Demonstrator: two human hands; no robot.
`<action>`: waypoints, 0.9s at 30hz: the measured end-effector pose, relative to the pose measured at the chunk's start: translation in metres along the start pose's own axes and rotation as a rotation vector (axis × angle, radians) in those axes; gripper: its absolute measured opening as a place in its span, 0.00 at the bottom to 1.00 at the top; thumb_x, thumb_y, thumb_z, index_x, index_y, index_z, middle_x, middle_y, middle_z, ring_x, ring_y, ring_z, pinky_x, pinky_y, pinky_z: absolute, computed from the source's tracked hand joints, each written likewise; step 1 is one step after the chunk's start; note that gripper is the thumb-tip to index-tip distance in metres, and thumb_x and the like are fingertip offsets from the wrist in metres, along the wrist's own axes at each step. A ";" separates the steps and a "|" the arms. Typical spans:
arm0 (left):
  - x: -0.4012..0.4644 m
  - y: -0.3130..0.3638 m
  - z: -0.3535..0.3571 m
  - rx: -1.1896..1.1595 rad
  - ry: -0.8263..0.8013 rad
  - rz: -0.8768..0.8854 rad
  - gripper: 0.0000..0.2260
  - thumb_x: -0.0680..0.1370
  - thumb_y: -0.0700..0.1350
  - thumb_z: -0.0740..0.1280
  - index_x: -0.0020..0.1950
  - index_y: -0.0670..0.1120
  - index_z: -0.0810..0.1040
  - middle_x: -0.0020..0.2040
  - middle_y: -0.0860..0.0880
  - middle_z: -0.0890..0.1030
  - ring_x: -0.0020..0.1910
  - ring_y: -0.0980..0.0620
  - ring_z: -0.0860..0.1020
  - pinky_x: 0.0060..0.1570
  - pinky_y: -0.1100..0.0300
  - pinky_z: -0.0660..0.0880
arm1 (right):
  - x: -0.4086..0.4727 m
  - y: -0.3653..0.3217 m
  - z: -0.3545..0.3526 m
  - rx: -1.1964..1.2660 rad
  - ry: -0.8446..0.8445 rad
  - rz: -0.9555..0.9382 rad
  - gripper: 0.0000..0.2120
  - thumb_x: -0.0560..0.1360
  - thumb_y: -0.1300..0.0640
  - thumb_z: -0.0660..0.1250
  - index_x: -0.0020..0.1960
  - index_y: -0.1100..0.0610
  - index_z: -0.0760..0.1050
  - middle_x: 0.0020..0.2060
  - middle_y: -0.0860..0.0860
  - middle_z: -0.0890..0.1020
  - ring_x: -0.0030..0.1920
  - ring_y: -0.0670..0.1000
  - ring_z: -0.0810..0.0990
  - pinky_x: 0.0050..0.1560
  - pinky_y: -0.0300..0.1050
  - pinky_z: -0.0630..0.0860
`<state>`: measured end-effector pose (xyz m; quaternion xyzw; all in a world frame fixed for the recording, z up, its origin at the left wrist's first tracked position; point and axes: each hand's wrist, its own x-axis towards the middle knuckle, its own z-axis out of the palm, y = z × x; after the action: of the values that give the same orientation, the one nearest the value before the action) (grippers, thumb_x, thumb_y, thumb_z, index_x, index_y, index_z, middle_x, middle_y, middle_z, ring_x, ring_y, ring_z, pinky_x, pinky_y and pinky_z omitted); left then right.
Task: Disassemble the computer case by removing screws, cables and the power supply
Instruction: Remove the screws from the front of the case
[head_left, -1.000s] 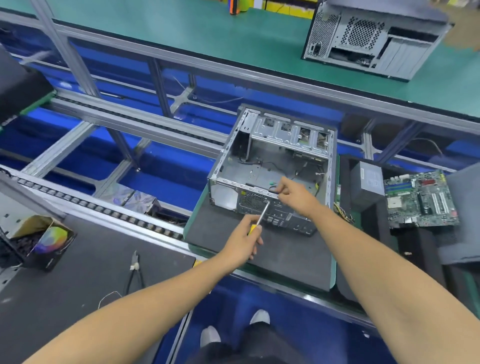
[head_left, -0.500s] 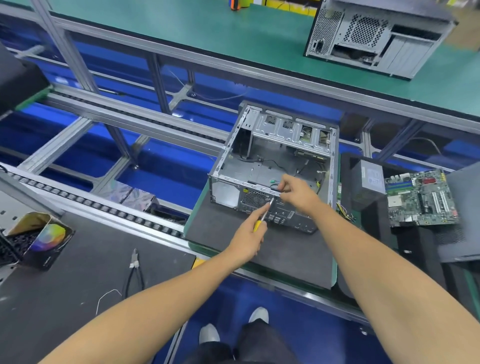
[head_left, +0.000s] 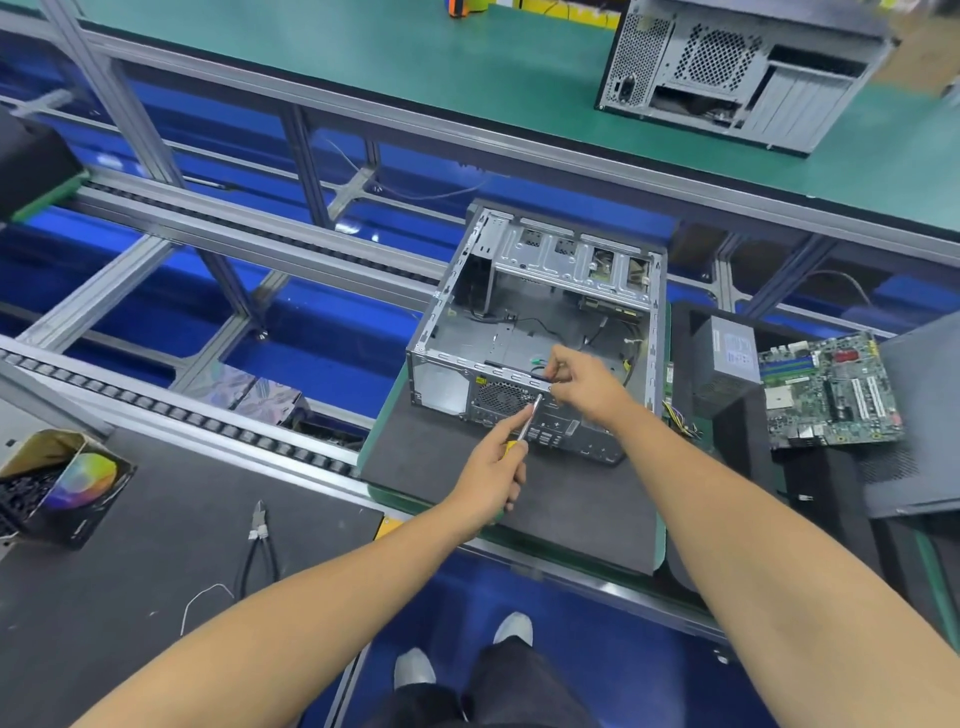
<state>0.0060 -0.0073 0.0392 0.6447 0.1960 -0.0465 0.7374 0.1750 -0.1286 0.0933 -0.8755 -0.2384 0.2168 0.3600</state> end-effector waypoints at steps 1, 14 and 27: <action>0.000 0.000 0.002 -0.026 0.003 -0.013 0.20 0.85 0.46 0.58 0.69 0.72 0.72 0.35 0.47 0.72 0.26 0.51 0.65 0.24 0.61 0.67 | -0.001 0.000 0.000 -0.009 0.003 -0.002 0.12 0.72 0.68 0.65 0.44 0.51 0.71 0.33 0.52 0.82 0.27 0.44 0.74 0.35 0.44 0.71; -0.005 0.014 -0.004 -0.421 -0.119 -0.311 0.14 0.82 0.49 0.69 0.45 0.50 0.64 0.34 0.50 0.74 0.26 0.57 0.62 0.20 0.67 0.60 | 0.000 0.003 0.001 -0.013 0.010 -0.007 0.10 0.72 0.67 0.66 0.44 0.53 0.72 0.31 0.51 0.79 0.25 0.43 0.71 0.31 0.41 0.65; -0.013 0.014 0.021 -0.155 0.255 -0.243 0.20 0.73 0.56 0.78 0.46 0.43 0.74 0.35 0.46 0.82 0.32 0.52 0.81 0.32 0.56 0.81 | 0.001 0.003 0.002 -0.024 0.020 -0.012 0.09 0.72 0.67 0.66 0.45 0.54 0.72 0.28 0.47 0.77 0.25 0.41 0.70 0.32 0.42 0.65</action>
<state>0.0037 -0.0280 0.0582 0.5582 0.3673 -0.0376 0.7430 0.1757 -0.1292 0.0893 -0.8804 -0.2426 0.2032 0.3531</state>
